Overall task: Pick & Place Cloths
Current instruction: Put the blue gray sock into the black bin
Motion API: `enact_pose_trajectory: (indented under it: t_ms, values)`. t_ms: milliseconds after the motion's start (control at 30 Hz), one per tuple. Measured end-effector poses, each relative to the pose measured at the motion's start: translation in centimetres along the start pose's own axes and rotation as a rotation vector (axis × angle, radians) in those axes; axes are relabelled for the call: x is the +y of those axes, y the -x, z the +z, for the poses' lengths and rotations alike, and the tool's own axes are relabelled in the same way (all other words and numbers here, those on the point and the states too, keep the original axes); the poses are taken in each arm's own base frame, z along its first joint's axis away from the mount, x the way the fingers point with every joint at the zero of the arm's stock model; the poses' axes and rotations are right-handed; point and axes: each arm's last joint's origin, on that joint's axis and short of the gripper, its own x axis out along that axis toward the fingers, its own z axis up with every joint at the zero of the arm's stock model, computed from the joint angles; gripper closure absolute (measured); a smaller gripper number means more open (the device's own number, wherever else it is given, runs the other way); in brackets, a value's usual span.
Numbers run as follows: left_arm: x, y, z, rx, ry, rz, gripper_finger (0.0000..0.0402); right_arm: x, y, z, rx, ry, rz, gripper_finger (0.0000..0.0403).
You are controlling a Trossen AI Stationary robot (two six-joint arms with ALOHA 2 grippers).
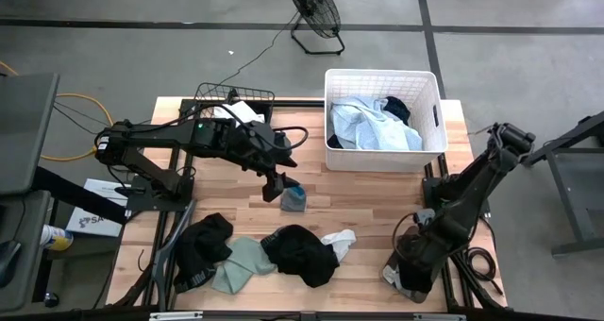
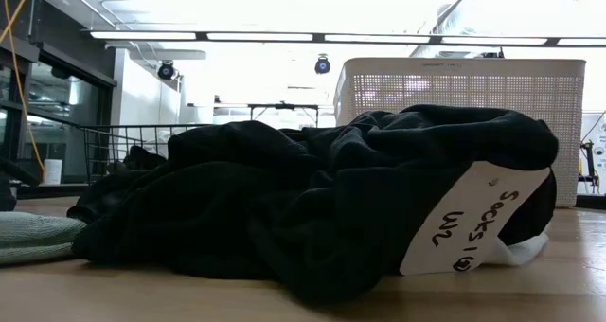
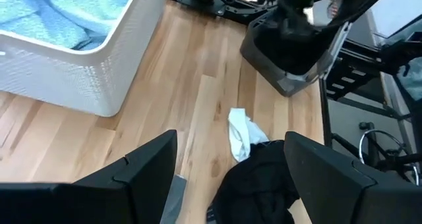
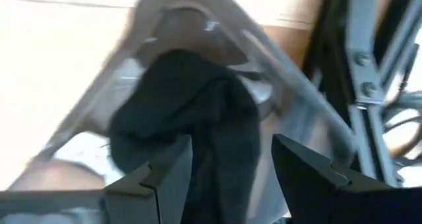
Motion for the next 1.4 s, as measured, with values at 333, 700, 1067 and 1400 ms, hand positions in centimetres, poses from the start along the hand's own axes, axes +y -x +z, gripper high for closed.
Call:
enact_pose_trajectory:
  t_ms: [333,700,1067,1400]
  values:
    - [0.6,0.1,-1.3,0.128,0.051,0.086,0.0129,-1.3,3.1,1.2,-0.038,0.099,0.272,0.0202]
    - [1.9,-1.1,-2.7,0.16,0.247,0.411,0.0129,-2.2,5.1,2.5,-0.175,0.256,0.492,0.0202]
    - [4.4,-9.1,-7.3,0.369,0.524,0.495,0.0129,-2.6,5.8,3.5,-0.366,0.376,0.578,0.0202]
    - [5.7,-14.9,-10.0,0.49,0.688,0.539,0.0129,-3.2,6.0,4.0,-0.399,0.441,0.541,0.0202]
